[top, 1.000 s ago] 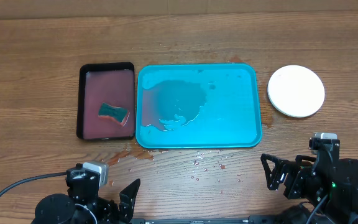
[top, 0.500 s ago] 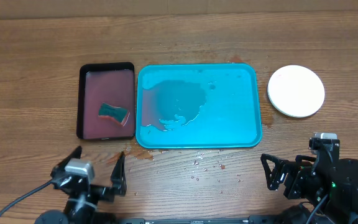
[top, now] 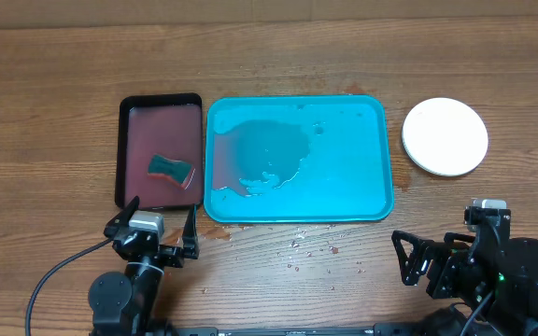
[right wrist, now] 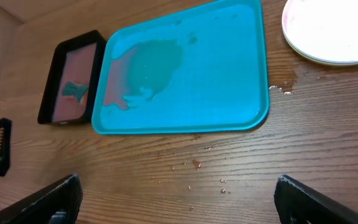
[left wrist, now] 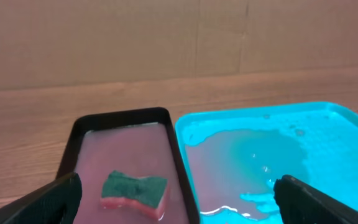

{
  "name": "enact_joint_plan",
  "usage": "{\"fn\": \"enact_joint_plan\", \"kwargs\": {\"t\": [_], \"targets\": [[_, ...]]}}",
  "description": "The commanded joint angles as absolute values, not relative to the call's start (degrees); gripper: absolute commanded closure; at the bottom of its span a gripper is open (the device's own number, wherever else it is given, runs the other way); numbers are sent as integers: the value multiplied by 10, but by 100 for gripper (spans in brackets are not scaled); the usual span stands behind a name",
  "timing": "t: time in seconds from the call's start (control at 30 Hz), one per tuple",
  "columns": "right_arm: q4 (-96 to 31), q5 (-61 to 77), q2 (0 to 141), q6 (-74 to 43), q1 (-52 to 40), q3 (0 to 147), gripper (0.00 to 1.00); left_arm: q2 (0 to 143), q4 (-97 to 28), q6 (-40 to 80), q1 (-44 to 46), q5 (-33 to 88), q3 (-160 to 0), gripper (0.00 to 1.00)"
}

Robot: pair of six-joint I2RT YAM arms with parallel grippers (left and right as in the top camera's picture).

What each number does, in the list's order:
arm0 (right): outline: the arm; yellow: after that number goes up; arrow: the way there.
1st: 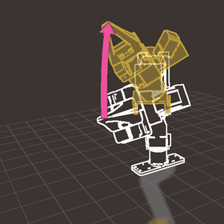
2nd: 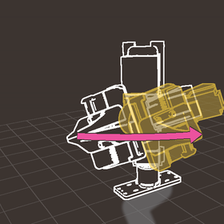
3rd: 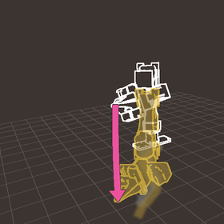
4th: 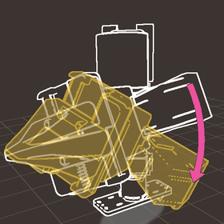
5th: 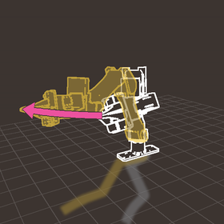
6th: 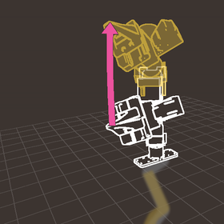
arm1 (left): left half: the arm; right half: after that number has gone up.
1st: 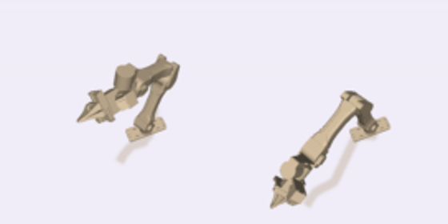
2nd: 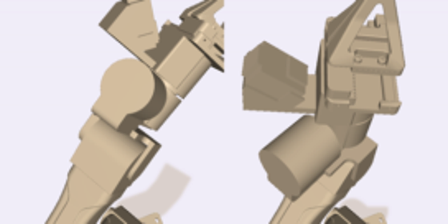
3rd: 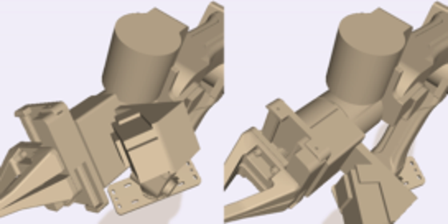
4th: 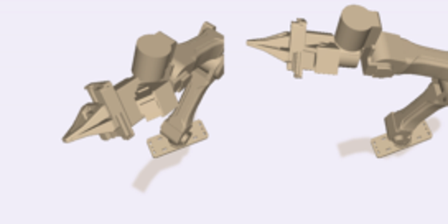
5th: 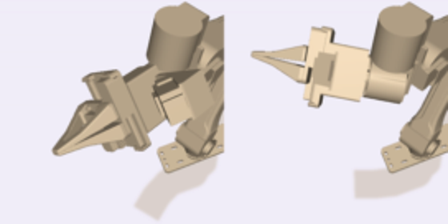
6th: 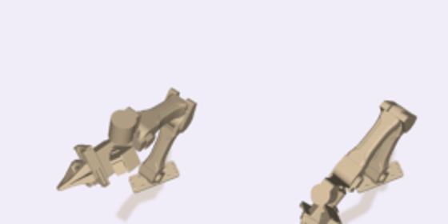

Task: Clean dirty plates on tray and stack at the side

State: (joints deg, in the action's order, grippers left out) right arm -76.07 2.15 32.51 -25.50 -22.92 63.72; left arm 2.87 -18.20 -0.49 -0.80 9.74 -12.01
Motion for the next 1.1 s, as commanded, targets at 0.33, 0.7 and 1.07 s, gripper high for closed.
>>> {"fn": "enact_joint_plan", "kwargs": {"t": [0.33,0.7,1.07], "targets": [[-758,23,320,-255,-231,637,0,2,-60,4,-11,110,-14,0],[-758,23,320,-255,-231,637,0,2,-51,4,-11,110,-11,0],[-758,23,320,-255,-231,637,0,2,-51,4,-11,110,-11,0]]}}
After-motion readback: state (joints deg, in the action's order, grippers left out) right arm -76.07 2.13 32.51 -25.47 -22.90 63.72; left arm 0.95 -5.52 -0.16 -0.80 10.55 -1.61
